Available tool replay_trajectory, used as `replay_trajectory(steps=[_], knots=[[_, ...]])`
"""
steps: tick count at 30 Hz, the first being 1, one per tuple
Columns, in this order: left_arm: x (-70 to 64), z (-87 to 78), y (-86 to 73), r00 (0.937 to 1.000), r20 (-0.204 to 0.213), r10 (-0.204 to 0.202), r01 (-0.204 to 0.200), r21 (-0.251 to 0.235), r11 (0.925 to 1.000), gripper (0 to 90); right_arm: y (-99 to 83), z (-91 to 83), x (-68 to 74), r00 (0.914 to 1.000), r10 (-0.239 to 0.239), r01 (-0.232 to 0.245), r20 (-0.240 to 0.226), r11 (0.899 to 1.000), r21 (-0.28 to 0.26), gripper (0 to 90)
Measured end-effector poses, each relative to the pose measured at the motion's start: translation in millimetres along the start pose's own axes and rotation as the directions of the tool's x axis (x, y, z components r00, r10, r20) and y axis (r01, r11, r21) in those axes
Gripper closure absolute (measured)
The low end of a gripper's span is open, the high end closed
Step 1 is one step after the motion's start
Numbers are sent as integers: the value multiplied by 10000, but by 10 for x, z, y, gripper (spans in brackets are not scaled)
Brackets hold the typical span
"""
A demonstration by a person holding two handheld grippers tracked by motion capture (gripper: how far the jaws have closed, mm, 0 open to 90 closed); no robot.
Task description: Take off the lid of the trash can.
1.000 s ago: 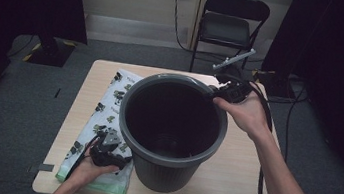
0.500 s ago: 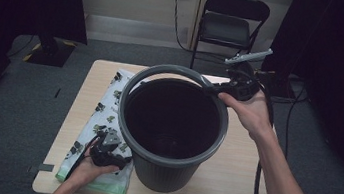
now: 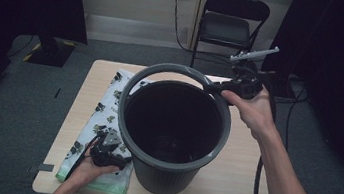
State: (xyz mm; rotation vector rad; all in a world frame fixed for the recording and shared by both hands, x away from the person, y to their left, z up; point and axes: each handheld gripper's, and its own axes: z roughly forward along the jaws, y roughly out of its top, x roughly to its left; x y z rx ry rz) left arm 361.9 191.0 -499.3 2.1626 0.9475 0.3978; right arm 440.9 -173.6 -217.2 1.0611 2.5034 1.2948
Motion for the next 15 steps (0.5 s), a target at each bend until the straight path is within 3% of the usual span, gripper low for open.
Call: replay_trajectory(steps=[2, 4, 8, 10, 12, 14, 15], knots=[[0, 1, 0, 10000, 6, 6, -6, -7, 10000, 167, 13, -26, -1, 9998, 132, -134, -153, 9998, -110, 792], [0, 1, 0, 10000, 2, 5, -5, -5, 10000, 166, 23, -27, 9, 10000, 75, -75, 2, 10000, -30, 792], [0, 0, 0, 10000, -13, 10, -10, 12, 10000, 165, 40, -37, -10, 9986, 326, -328, -423, 9994, -53, 792], [-1, 2, 0, 10000, -10, -2, 2, 3, 10000, 164, 51, -55, 8, 9992, 255, -259, -311, 9996, -125, 792], [-4, 4, 0, 10000, -12, -27, 27, -19, 10000, 163, 52, -69, 14, 9983, 271, -280, -508, 9995, -169, 792], [-2, 2, 0, 10000, -15, -1, 1, 0, 10000, 163, 36, -68, 6, 9999, 155, -154, 16, 9997, -208, 792], [-4, 5, 0, 10000, -17, -30, 30, -19, 10000, 163, 20, -57, -18, 9996, 267, -265, 55, 9995, -195, 792]])
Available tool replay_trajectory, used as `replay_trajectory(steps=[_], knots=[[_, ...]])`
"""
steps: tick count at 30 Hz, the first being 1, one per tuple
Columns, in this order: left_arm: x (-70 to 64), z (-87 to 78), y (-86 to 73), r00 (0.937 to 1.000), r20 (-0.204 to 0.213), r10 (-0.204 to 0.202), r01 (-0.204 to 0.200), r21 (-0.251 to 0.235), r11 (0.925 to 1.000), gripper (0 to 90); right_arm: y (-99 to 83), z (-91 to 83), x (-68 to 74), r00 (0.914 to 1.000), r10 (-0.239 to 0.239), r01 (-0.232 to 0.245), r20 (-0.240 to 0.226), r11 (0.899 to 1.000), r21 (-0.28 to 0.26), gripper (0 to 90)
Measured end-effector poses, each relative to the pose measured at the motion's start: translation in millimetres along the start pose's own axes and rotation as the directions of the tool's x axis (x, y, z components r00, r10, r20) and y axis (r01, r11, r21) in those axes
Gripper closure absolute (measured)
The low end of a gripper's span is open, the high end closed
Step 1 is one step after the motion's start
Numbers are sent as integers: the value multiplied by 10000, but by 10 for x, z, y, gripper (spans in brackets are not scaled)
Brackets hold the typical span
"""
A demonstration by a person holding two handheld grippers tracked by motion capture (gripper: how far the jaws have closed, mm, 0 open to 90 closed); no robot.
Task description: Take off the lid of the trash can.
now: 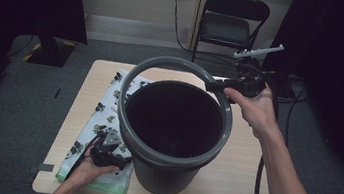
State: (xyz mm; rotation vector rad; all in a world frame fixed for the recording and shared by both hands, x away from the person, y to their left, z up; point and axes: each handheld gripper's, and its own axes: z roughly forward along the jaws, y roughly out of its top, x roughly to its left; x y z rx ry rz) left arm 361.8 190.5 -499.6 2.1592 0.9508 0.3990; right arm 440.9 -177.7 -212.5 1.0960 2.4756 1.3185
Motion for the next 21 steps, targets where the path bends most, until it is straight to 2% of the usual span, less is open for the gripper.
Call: replay_trajectory(steps=[2, 3, 6, 12, 18, 21], knots=[[0, 0, -1, 10000, -1, 4, -4, -4, 10000, 162, -42, 31, -45, 9996, 116, -118, 240, 9999, 82, 793], [0, 0, -1, 10000, -1, -3, 3, -6, 10000, 162, -54, 36, -64, 9996, 193, -194, 198, 9998, 27, 793], [2, 1, 0, 10000, -18, 48, -48, -7, 10000, 160, -80, 16, -140, 9983, 510, -497, 297, 9978, -441, 793], [-2, 3, -2, 10000, -18, 1, -1, -32, 10000, 159, -108, -8, -242, 9907, 1059, -983, 857, 9912, -886, 793], [-1, 4, -2, 10000, -27, 7, -7, -40, 10000, 158, -88, -15, -330, 9714, 1583, -1405, 1768, 9841, -1089, 793], [0, 4, -3, 10000, -22, 13, -13, -45, 10000, 158, -79, -5, -377, 9622, 1812, -1585, 2031, 9797, -1231, 793]])
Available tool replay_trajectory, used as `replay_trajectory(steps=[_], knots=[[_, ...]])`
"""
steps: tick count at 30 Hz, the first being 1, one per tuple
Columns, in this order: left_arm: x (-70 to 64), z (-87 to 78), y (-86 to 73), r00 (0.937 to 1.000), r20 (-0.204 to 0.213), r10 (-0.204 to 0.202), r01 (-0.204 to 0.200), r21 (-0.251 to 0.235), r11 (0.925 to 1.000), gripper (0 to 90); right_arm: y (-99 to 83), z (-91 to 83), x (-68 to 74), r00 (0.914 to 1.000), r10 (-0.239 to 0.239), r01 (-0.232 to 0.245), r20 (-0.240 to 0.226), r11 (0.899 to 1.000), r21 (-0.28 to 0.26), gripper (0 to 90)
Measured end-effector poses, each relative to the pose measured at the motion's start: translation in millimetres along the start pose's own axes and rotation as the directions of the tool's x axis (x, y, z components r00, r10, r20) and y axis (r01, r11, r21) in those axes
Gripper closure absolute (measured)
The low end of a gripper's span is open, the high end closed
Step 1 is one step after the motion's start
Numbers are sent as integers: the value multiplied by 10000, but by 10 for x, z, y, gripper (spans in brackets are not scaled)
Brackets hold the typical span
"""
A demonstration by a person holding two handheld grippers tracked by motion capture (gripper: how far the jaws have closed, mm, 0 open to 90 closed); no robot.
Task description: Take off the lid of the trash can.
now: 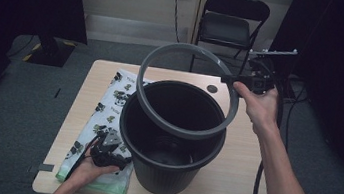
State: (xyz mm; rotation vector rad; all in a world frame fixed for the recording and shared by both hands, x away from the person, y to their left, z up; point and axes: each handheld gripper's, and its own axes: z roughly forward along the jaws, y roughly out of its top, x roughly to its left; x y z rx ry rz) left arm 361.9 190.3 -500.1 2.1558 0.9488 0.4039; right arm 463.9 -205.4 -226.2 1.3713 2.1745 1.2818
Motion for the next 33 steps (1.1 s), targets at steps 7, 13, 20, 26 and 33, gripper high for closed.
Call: replay_trajectory(steps=[7, 13, 20, 26, 33], knots=[[0, 1, 0, 10000, 12, -4, 4, -2, 10000, 157, 52, -7, -110, 9975, 609, -594, 367, 9975, -390, 795], [3, 2, 0, 10000, 16, 41, -41, -9, 10000, 156, 109, 1, -271, 9879, 1232, -1170, 944, 9908, -685, 796], [2, 6, 0, 10000, 20, 51, -51, -28, 10000, 153, 188, 19, -499, 9649, 1827, -1649, 1886, 9806, -1063, 796], [4, 8, 2, 10000, 12, 99, -99, -13, 10000, 150, 218, 106, -608, 9508, 2098, -1896, 2278, 9760, -1073, 796], [2, 12, 3, 10000, 12, 88, -88, -43, 10000, 149, 347, 122, -745, 9271, 2328, -2046, 2938, 9710, -1237, 797]])
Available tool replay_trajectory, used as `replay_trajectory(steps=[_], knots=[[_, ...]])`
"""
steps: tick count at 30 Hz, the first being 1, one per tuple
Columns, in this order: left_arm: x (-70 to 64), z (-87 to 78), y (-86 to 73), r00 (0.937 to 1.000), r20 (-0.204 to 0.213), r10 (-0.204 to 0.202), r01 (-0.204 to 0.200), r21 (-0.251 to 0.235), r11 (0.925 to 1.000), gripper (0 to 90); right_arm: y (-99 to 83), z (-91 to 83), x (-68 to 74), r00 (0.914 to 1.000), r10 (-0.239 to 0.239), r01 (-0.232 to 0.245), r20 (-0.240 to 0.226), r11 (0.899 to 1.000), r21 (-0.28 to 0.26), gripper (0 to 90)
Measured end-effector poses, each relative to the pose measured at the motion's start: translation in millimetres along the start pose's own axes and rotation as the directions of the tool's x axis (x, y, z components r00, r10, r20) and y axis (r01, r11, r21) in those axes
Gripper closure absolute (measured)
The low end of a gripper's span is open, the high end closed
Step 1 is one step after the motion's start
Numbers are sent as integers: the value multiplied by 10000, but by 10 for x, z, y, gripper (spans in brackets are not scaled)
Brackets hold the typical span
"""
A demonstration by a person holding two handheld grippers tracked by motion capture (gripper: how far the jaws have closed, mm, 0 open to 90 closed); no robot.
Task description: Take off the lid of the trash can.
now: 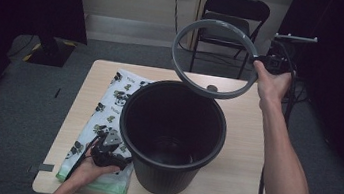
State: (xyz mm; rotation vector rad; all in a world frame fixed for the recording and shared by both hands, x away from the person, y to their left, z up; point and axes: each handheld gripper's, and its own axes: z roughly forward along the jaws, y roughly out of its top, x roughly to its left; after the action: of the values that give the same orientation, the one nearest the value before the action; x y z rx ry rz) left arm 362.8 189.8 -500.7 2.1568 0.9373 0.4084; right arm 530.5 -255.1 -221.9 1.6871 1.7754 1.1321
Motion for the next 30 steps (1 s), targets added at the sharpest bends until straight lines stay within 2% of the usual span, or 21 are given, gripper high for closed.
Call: replay_trajectory(steps=[4, 6, 8, 12, 13, 15, 19, 21, 30], knots=[[0, 1, 0, 10000, 4, 1, -1, -3, 10000, 149, 53, 26, -87, 9983, 195, -185, 552, 9996, -195, 796], [0, 1, 0, 10000, 3, 1, -1, -4, 10000, 149, 48, 58, -130, 9972, 265, -258, 698, 9996, -111, 796], [-2, 2, 0, 10000, 2, -29, 29, -10, 10000, 149, 25, 114, -161, 9942, 110, -120, 1067, 9999, 91, 796], [-4, 11, 7, 10000, 15, -7, 7, -24, 10000, 149, -70, 205, -219, 9900, -21, -7, 1407, 9998, 202, 796], [-5, 12, 8, 10000, 10, -8, 8, -23, 10000, 149, -107, 236, -248, 9910, 53, -96, 1336, 9995, 315, 796], [-5, 12, 7, 10000, 10, -11, 11, -26, 10000, 149, -203, 305, -294, 9884, -32, -36, 1521, 9990, 444, 796], [-5, 12, 8, 10000, -4, -1, 1, -35, 10000, 149, -429, 451, -411, 9876, 132, -256, 1563, 9967, 773, 797], [-3, 11, 8, 10000, -7, 18, -18, -20, 10000, 149, -554, 526, -489, 9880, 349, -491, 1502, 9946, 916, 797], [-5, 12, 8, 10000, -3, -1, 1, -17, 10000, 149, -961, 730, -770, 9829, 642, -877, 1729, 9873, 1324, 796]])
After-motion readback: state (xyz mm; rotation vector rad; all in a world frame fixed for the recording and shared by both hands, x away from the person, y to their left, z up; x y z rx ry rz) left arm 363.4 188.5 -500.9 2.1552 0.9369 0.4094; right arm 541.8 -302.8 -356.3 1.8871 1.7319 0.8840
